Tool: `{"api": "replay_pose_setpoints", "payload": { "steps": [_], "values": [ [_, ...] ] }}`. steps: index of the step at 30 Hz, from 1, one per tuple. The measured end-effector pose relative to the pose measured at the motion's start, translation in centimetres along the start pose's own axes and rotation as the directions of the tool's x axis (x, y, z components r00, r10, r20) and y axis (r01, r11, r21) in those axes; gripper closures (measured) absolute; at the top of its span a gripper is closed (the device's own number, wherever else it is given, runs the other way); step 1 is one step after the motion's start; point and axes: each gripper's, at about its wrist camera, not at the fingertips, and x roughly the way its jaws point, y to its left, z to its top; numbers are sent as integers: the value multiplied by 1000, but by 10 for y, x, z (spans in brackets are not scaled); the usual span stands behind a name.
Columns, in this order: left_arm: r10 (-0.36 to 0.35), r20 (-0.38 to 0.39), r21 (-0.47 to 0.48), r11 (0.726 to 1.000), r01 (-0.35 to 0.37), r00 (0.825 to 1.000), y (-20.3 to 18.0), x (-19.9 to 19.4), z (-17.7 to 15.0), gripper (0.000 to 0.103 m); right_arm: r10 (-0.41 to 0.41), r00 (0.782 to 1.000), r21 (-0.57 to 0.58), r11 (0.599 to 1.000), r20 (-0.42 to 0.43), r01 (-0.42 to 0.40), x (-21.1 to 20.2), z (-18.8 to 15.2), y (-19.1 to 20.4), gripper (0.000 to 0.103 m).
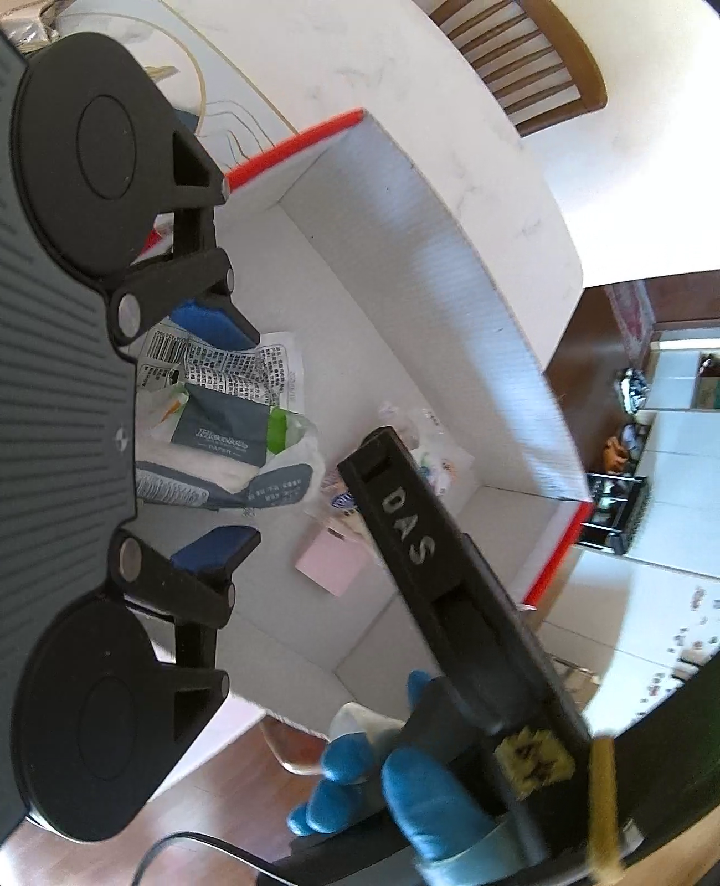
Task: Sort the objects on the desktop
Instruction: 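Open the right tool releasing the bread bag while the left tool releases its bag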
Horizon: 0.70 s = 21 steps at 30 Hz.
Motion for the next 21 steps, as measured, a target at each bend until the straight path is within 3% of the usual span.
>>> {"api": "replay_pose_setpoints", "payload": {
  "steps": [8,11,21],
  "values": [
    [-25,99,-63,997,32,995,5,-45,-5,33,86,992,-31,996,94,-83,-48,-11,1,15],
    [-25,129,-78,996,35,991,7,-40,3,33,112,986,-29,994,127,-109,-65,-13,0,12],
    [26,243,-81,997,-6,970,1,-78,-19,33,184,954,-14,983,235,-186,-103,-41,6,10]
  ]
}}
